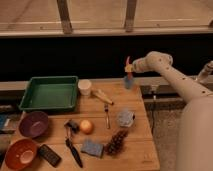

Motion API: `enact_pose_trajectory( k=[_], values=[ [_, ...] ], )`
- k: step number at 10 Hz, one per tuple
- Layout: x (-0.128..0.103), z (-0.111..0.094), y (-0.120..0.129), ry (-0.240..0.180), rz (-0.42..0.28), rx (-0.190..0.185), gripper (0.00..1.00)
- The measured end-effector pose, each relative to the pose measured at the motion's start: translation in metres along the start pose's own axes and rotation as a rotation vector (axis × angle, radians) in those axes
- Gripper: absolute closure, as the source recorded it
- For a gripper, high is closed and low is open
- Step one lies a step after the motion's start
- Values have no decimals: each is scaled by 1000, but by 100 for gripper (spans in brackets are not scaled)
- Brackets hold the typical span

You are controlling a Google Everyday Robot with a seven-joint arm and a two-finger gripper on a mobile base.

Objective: Place pepper in plastic cup

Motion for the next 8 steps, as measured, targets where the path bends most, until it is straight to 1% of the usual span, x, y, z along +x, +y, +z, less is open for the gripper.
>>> enact_pose_trajectory(
  k=[4, 6, 8],
  values=[
    [-4, 26, -9, 13, -8, -26, 100],
    [-4, 36, -19, 11, -10, -40, 100],
    [-1, 42, -35, 2, 6, -51, 100]
  ],
)
